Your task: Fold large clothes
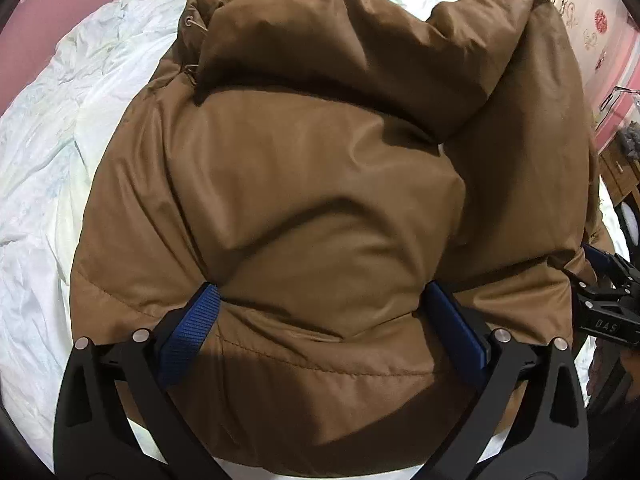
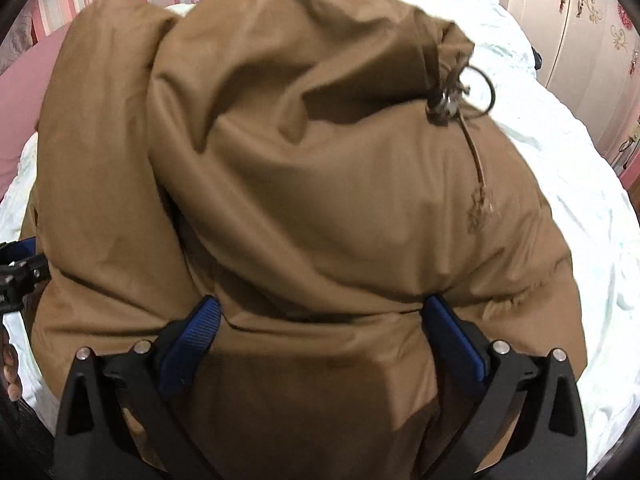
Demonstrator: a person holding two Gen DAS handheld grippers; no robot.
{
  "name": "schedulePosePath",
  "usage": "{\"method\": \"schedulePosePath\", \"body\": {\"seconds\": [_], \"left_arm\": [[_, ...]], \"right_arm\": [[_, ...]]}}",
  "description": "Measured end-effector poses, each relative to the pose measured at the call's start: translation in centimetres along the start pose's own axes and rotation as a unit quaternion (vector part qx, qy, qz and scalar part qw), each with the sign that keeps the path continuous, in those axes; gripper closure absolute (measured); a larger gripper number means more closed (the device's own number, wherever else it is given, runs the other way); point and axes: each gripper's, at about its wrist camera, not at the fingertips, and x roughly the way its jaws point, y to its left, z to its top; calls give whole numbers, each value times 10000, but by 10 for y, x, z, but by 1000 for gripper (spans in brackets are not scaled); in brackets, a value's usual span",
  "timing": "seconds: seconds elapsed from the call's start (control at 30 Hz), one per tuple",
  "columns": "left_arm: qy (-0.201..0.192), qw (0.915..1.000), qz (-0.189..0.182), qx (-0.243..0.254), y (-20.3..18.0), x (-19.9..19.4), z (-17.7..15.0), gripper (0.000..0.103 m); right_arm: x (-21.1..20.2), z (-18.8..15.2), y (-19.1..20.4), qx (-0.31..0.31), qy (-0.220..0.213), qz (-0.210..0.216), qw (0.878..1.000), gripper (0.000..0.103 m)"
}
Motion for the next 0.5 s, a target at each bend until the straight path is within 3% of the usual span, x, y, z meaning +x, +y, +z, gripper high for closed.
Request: {"method": "schedulePosePath", "body": {"seconds": [0.23,0.37,0.5], "left_arm": [[158,9998,33,-143,6,7,51,3],[246,9994,243,4,1,19,86,3],[596,9970,486,109,-1,40,122,3]], "right_arm": [[5,51,8,25,-24,-10,10000,1],[17,84,17,-200,167,-72,9996,1],[30,120,26,-414,397,-159,9982,1]]}}
